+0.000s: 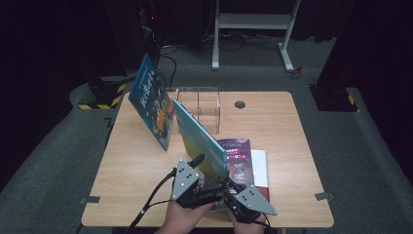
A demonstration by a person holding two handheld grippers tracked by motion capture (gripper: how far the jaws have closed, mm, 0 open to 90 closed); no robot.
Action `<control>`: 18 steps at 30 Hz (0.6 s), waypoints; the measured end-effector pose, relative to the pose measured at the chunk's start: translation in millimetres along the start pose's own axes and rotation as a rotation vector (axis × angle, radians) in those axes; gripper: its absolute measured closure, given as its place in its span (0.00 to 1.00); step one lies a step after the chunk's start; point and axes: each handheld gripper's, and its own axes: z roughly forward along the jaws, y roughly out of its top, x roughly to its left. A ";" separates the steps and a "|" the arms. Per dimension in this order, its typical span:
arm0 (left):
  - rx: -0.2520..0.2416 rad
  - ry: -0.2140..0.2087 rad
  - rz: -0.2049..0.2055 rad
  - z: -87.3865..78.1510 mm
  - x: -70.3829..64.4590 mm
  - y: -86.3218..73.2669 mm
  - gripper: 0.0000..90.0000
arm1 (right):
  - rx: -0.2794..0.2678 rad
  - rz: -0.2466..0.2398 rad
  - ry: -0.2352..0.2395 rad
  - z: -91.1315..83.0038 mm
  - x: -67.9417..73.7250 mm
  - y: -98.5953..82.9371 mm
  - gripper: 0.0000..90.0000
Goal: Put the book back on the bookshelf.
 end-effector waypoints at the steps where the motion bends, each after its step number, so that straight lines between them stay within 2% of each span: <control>1: 0.003 0.007 0.002 1.0 -0.2 0.4 0.16 | 0.000 -0.010 0.000 0.2 1.1 0.0 0.89; 5: 0.011 0.073 -0.006 5.5 -0.1 -0.6 0.16 | 0.005 -0.048 0.001 0.6 7.1 -0.1 0.89; 6: 0.014 0.082 -0.008 6.3 -0.2 -1.2 0.13 | 0.005 -0.057 0.001 0.8 8.9 -0.2 0.89; 8: 0.023 0.087 -0.004 7.8 0.2 -2.5 0.09 | 0.009 -0.068 0.003 1.4 10.7 -0.2 0.89; 11: 0.038 0.108 -0.005 9.5 1.3 -6.0 0.09 | 0.013 -0.070 0.010 2.0 12.5 -0.5 0.88; 18: 0.057 0.124 -0.038 9.5 8.2 -16.7 0.09 | 0.021 -0.085 0.047 4.3 18.0 -1.8 0.85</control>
